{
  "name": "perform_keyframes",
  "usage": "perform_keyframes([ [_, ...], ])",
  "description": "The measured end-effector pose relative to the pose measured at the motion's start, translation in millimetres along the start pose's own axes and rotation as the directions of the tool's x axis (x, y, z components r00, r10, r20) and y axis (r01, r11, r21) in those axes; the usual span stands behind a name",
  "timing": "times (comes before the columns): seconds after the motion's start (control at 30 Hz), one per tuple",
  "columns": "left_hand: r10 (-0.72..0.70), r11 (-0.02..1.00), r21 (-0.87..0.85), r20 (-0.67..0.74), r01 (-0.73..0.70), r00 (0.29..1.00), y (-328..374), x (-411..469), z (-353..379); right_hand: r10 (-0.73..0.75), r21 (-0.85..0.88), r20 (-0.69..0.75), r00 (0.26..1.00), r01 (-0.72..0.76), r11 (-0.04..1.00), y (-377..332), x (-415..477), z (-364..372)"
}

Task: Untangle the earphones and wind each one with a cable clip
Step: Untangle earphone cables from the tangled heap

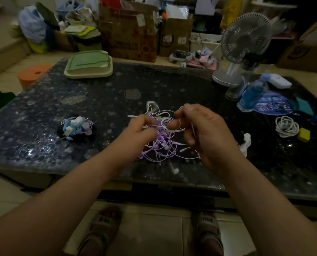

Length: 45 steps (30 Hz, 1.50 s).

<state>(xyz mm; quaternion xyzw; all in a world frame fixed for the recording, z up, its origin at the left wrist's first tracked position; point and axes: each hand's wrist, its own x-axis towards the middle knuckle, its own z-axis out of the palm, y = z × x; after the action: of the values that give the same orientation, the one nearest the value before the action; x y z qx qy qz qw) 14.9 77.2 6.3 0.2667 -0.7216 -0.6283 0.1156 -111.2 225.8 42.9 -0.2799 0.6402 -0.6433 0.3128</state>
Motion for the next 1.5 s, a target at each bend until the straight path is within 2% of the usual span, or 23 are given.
perform_keyframes([
  [0.03,0.033,0.998,0.057,-0.084,-0.028,0.996,0,-1,2,-0.017,-0.048,0.004,1.000,0.017,0.999,1,0,1],
  [0.1,0.200,0.972,0.170,-0.248,-0.160,0.948,2,-6,7,-0.035,-0.104,0.032,0.999,0.038,0.994,2,-2,4],
  [0.13,0.276,0.955,0.184,-0.270,-0.232,0.922,3,-7,8,-0.041,-0.112,0.043,0.998,0.045,0.993,2,-2,5],
  [0.2,0.292,0.956,0.040,-0.186,-0.290,0.938,4,-8,11,-0.056,-0.109,0.045,0.997,0.061,0.992,2,-2,6],
  [0.27,0.211,0.961,-0.178,-0.022,-0.212,0.977,5,-9,12,-0.065,-0.110,0.036,0.997,0.068,0.992,1,-2,6],
  [0.3,0.182,0.961,-0.220,0.052,-0.166,0.982,6,-10,12,-0.063,-0.093,0.035,0.997,0.066,0.993,1,-2,6],
  [0.33,0.167,0.971,-0.189,0.110,-0.145,0.980,8,-13,12,-0.056,-0.057,0.033,0.998,0.058,0.997,-1,-3,7],
  [0.4,0.169,0.986,-0.012,0.152,-0.169,0.974,6,-14,12,-0.022,0.042,0.010,1.000,0.022,0.999,-4,-2,5],
  [0.53,0.226,0.962,0.143,0.068,-0.234,0.972,-1,-12,4,0.079,0.196,-0.127,0.989,-0.053,0.979,-5,6,-5],
  [0.63,0.255,0.960,0.123,-0.004,-0.253,0.967,1,-10,-4,0.177,0.263,-0.217,0.960,-0.117,0.958,4,12,-10],
  [0.7,0.228,0.974,0.015,0.008,-0.228,0.974,5,-9,-6,0.209,0.106,-0.224,0.952,-0.189,0.976,9,12,-10],
  [0.73,0.213,0.977,-0.026,0.025,-0.212,0.977,5,-8,-6,0.218,-0.061,-0.207,0.954,-0.235,0.970,12,11,-10],
  [0.8,0.202,0.979,0.000,0.054,-0.203,0.978,6,-8,-5,0.228,-0.391,-0.169,0.959,-0.278,0.877,17,7,-9],
  [0.87,0.183,0.983,0.015,0.072,-0.185,0.980,5,-8,-2,0.144,-0.600,-0.148,0.978,-0.205,0.773,21,3,-6],
  [0.93,0.164,0.985,0.040,0.073,-0.167,0.984,6,-8,-2,0.021,-0.646,-0.044,0.999,-0.044,0.762,17,0,0],
  [1.0,0.171,0.983,0.059,0.058,-0.175,0.984,7,-6,-1,0.031,-0.586,0.101,0.994,0.035,0.809,13,-4,5],
  [1.1,0.188,0.980,0.063,0.021,-0.188,0.982,5,-4,-3,0.118,-0.534,0.226,0.967,0.021,0.845,12,-6,8],
  [1.17,0.175,0.983,0.064,-0.007,-0.174,0.985,4,-3,-5,0.105,-0.407,0.173,0.979,-0.026,0.913,12,-3,4],
  [1.27,0.140,0.990,0.006,-0.080,-0.140,0.987,0,0,-14,0.033,0.004,-0.006,0.999,-0.033,0.999,4,2,-5],
  [1.3,0.136,0.991,0.011,-0.083,-0.135,0.987,-2,1,-16,-0.005,0.105,-0.038,0.999,0.009,0.994,2,2,-6],
  [1.4,0.128,0.990,0.053,0.006,-0.128,0.992,-5,1,-11,-0.096,0.262,-0.055,0.994,0.107,0.959,2,1,-5],
  [1.5,0.143,0.973,0.179,0.027,-0.146,0.989,-7,0,-7,-0.092,0.438,-0.055,0.994,0.106,0.893,-3,1,-3],
])
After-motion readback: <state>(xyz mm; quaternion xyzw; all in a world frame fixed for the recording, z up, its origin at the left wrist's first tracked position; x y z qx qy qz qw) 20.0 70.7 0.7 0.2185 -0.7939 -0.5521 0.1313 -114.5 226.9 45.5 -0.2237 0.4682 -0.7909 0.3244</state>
